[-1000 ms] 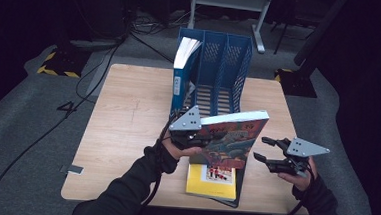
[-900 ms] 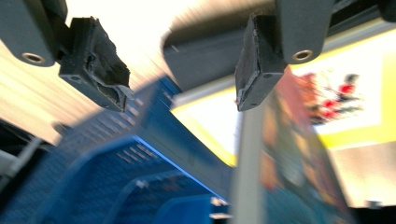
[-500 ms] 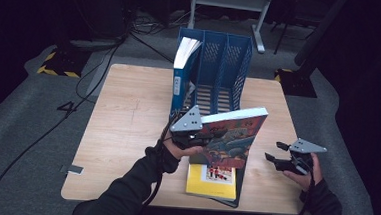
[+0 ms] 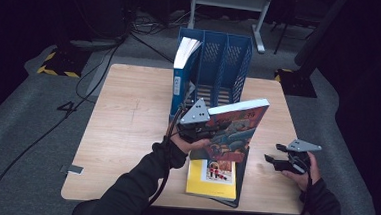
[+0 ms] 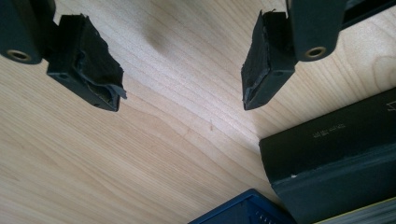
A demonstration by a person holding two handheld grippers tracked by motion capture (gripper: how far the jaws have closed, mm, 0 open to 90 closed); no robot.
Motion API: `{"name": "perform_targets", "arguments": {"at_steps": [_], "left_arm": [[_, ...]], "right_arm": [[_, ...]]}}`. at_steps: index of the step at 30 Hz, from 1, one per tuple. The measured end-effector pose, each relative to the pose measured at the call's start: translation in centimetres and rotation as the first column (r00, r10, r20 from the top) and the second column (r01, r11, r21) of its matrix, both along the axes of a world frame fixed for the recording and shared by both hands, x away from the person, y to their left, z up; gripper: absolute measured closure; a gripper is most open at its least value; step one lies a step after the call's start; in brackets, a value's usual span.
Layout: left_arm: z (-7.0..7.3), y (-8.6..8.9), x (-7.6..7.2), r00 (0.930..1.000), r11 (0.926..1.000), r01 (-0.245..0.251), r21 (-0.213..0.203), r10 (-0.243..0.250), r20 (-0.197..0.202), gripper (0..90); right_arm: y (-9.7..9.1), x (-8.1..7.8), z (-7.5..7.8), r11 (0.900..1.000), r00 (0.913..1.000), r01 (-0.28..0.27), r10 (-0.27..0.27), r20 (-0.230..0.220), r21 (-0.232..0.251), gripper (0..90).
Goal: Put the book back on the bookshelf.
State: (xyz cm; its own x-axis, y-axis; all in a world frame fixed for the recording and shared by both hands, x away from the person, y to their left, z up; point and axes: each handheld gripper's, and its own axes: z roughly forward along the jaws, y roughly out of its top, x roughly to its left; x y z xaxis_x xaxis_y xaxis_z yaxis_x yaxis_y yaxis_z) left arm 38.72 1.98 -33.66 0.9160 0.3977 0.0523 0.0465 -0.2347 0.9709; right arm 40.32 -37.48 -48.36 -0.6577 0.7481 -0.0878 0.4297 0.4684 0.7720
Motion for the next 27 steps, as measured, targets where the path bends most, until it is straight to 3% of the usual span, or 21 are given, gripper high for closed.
{"name": "perform_targets", "arguments": {"at_steps": [4,7,10,15,16,17,19,20,22,27], "left_arm": [[1.0,-0.3,0.1,0.9984,0.9990,-0.044,0.004,0.043,0.037,74.3],[1.9,0.6,0.5,0.9967,0.9968,-0.075,-0.030,0.075,0.030,74.3],[3.1,1.8,0.6,0.9912,0.9913,-0.120,-0.055,0.123,0.050,74.3],[4.8,4.1,1.0,0.9711,0.9715,-0.217,-0.095,0.225,0.079,74.3],[4.8,4.1,1.0,0.9711,0.9715,-0.217,-0.095,0.225,0.079,74.3],[5.3,4.8,1.3,0.9616,0.9628,-0.252,-0.096,0.261,0.086,74.3],[5.6,5.3,1.6,0.9497,0.9527,-0.291,-0.089,0.298,0.095,74.3],[5.6,5.3,1.6,0.9497,0.9527,-0.291,-0.089,0.298,0.095,74.3],[5.6,5.6,2.1,0.9403,0.9436,-0.321,-0.083,0.328,0.093,74.3],[5.4,5.8,3.4,0.9240,0.9243,-0.371,-0.088,0.377,0.063,74.3]], "right_arm": [[-0.1,0.1,-0.1,1.0000,1.0000,0.004,-0.004,-0.006,0.004,29.9],[-0.2,0.1,-0.1,1.0000,0.9999,0.008,-0.008,-0.008,0.001,30.0],[-0.3,0.1,-0.1,0.9999,0.9999,0.011,-0.011,-0.005,0.006,30.0],[-0.3,0.1,-0.2,0.9997,0.9999,0.001,-0.001,-0.013,0.023,29.9],[-0.3,0.1,-0.2,0.9996,0.9999,-0.004,0.005,-0.012,0.029,29.8],[-0.3,0.1,-0.2,0.9995,0.9999,-0.005,0.006,-0.014,0.031,29.8],[-0.2,0.2,-0.2,0.9996,0.9998,-0.004,0.004,-0.020,0.029,29.8],[-0.2,0.2,-0.2,0.9996,0.9998,-0.004,0.004,-0.020,0.029,29.8],[-0.2,0.2,-0.4,0.9997,0.9997,-0.003,0.004,-0.023,0.025,29.9],[-0.1,0.3,-0.5,0.9996,0.9996,-0.004,0.005,-0.027,0.028,29.9]]}}
